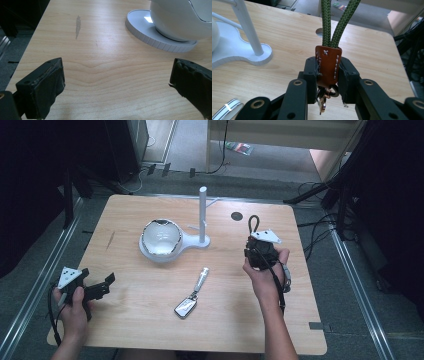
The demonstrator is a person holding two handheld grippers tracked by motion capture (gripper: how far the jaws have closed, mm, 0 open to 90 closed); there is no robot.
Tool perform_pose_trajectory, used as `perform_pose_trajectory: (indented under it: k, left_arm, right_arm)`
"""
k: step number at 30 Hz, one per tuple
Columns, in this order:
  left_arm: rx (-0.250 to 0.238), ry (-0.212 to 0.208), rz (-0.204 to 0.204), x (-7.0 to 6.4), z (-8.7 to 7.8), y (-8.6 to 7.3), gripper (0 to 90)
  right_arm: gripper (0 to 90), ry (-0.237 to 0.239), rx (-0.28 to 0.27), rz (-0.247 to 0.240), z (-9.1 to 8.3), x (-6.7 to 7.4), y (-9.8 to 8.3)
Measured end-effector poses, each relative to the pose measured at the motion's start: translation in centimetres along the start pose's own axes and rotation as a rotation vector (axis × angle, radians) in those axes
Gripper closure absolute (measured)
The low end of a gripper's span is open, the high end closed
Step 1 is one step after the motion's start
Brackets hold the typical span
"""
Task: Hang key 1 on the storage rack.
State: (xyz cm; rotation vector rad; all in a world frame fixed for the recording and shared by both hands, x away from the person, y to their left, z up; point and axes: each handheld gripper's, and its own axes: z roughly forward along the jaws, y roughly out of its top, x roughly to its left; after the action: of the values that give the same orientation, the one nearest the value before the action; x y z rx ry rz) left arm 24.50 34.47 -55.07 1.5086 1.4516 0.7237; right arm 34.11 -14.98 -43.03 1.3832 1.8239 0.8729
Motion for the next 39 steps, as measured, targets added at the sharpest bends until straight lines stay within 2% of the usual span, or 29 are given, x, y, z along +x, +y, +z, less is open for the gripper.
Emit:
perform_pose_trajectory:
  k: [2, 4, 12, 13, 17, 25, 27, 29, 32, 39]
  left_arm:
    - [0.001, -0.001, 0.000, 0.0, 0.0, 0.0, 0.1]
    - [0.001, 0.000, 0.001, 0.0, 0.0, 0.0, 0.1]
    - [0.002, -0.001, 0.000, 0.0, 0.0, 0.0, 0.2]
    - [0.002, 0.000, 0.000, 0.0, 0.0, 0.0, 0.1]
    - [0.004, -0.002, 0.001, 0.0, 0.0, 0.0, 0.1]
    - [0.004, -0.003, -0.001, 0.0, 0.0, 0.0, 0.1]
    - [0.005, -0.004, -0.002, 0.0, 0.0, 0.0, 0.1]
    - [0.007, -0.004, -0.003, 0.0, 0.0, 0.0, 0.2]
    - [0.006, -0.005, -0.003, 0.0, 0.0, 0.0, 0.2]
    - [0.003, -0.008, -0.006, 0.0, 0.0, 0.0, 0.1]
  right_arm:
    - [72.0, -0.025, -0.003, -0.038, 0.3, 0.5, 0.2]
    - [72.0, -0.033, -0.001, -0.047, 0.4, 0.6, 0.3]
    - [72.0, -0.045, -0.044, -0.025, 0.9, 1.3, 0.7]
    - [71.9, -0.049, -0.072, -0.025, 1.0, 1.5, 0.9]
    - [71.7, -0.041, -0.104, -0.034, 1.1, 1.8, 1.1]
    - [71.2, -0.049, -0.116, -0.028, 1.8, 2.4, 1.7]
    - [71.1, -0.046, -0.128, -0.038, 2.0, 2.6, 1.9]
    - [71.1, -0.065, -0.142, -0.064, 2.2, 3.1, 2.1]
    - [71.0, -0.077, -0.150, -0.069, 2.3, 3.4, 2.2]
    - [70.9, -0.064, -0.151, -0.083, 3.0, 4.4, 2.6]
